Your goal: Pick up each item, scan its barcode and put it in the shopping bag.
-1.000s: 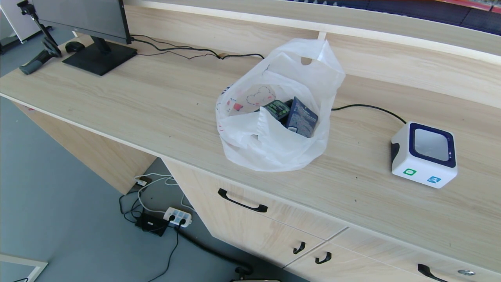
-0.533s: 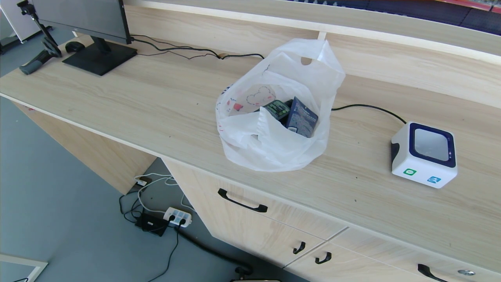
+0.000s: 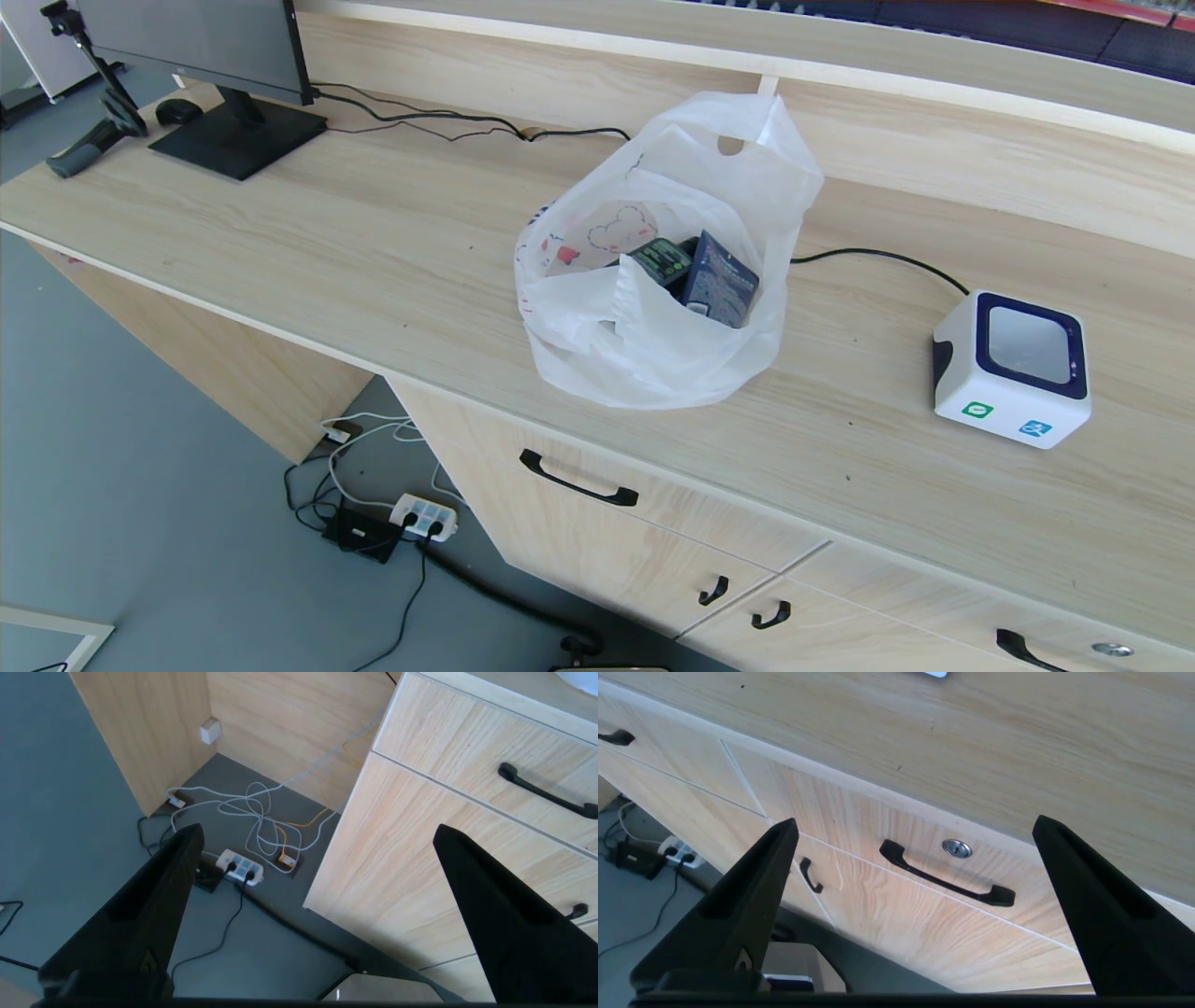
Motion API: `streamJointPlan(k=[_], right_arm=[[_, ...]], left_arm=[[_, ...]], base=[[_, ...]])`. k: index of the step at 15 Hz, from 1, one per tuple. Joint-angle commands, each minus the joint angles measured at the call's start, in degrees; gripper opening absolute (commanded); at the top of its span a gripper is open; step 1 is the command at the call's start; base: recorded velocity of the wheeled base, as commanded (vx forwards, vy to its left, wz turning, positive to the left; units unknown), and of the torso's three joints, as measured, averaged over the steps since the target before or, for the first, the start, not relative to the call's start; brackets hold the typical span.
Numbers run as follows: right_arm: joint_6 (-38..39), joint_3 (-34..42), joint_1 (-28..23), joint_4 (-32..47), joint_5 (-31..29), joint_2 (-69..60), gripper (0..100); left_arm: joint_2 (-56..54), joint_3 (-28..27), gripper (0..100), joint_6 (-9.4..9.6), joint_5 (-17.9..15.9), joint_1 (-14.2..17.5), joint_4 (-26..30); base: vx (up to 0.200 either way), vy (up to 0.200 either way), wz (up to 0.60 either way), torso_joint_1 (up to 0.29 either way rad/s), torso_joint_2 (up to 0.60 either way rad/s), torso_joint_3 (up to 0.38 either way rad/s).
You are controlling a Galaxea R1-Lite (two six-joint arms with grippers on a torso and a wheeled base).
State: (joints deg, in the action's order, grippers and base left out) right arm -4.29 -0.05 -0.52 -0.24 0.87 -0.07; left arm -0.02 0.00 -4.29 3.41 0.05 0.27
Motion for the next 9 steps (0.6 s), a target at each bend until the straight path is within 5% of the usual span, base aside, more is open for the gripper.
streamJointPlan(k=[1,9], right_arm=[[-0.02,0.05,0.0,-0.02,0.01,0.07,100],[-0.28,0.05,0.0,-0.11,0.01,0.07,100]], left_arm=[[0.02,0.0,100,-0.02,0.01,0.04,0.0],[0.02,0.0,100,-0.02,0.01,0.04,0.0]], base=[[0.0,0.0,0.0,0.0,0.0,0.0],[0.0,0.0,0.0,0.0,0.0,0.0]])
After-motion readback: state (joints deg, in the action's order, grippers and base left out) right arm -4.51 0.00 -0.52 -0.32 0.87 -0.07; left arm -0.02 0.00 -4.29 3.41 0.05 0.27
